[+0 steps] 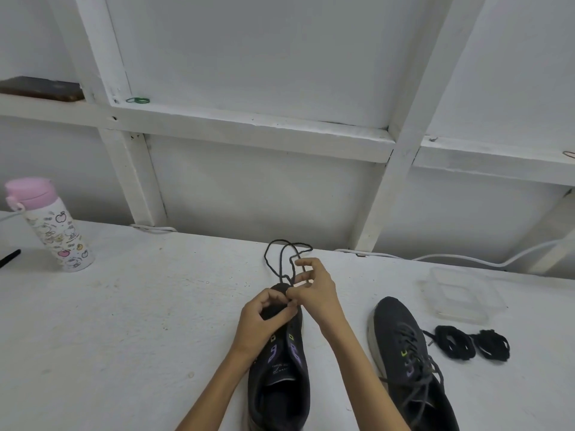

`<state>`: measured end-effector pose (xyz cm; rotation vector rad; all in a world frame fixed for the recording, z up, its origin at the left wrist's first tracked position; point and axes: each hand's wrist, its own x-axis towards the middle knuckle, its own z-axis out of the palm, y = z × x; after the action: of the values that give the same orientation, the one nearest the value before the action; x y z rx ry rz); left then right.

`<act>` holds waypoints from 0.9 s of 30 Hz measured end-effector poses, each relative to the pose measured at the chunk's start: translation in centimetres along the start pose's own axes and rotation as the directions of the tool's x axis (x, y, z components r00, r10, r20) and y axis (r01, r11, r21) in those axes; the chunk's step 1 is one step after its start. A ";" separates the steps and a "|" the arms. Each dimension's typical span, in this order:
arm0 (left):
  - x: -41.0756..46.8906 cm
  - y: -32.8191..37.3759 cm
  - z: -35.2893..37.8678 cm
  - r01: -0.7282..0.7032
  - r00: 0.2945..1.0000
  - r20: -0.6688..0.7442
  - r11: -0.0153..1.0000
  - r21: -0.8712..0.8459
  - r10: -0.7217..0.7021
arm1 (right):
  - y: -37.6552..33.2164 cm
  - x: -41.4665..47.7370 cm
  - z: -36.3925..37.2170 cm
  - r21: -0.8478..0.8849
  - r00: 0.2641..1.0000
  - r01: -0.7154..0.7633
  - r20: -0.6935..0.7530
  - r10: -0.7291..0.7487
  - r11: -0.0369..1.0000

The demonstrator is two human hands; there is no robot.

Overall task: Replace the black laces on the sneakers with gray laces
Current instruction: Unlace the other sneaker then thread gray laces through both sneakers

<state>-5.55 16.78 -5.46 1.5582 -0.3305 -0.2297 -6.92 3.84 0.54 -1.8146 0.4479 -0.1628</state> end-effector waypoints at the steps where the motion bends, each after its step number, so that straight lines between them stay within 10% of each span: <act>1: 0.0 0.2 0.0 0.012 1.000 0.001 1.000 -0.015 -0.012 | 0.1 0.0 -0.1 -0.002 1.000 0.012 -0.014 -0.012 1.000; 15: 1.6 2.1 -7.4 -0.038 0.866 -0.460 0.890 -0.454 -0.197 | 5.0 -1.0 -5.0 -0.111 0.850 0.018 -0.522 -0.073 0.994; 20: 0.8 -0.6 -11.8 0.270 0.794 -0.555 0.962 -0.044 -0.249 | 6.9 -1.4 -4.9 -0.287 0.902 -0.086 -0.430 -0.048 0.954; 27: 0.2 -3.1 -14.1 0.472 0.812 -0.563 0.739 0.481 -0.152 | 8.9 -0.6 -4.1 -0.696 0.979 -0.195 -0.185 0.091 0.691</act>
<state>-0.26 29.90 -8.29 2.2488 0.3273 0.0250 -10.79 -1.65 -6.69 -2.5345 0.8359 0.0086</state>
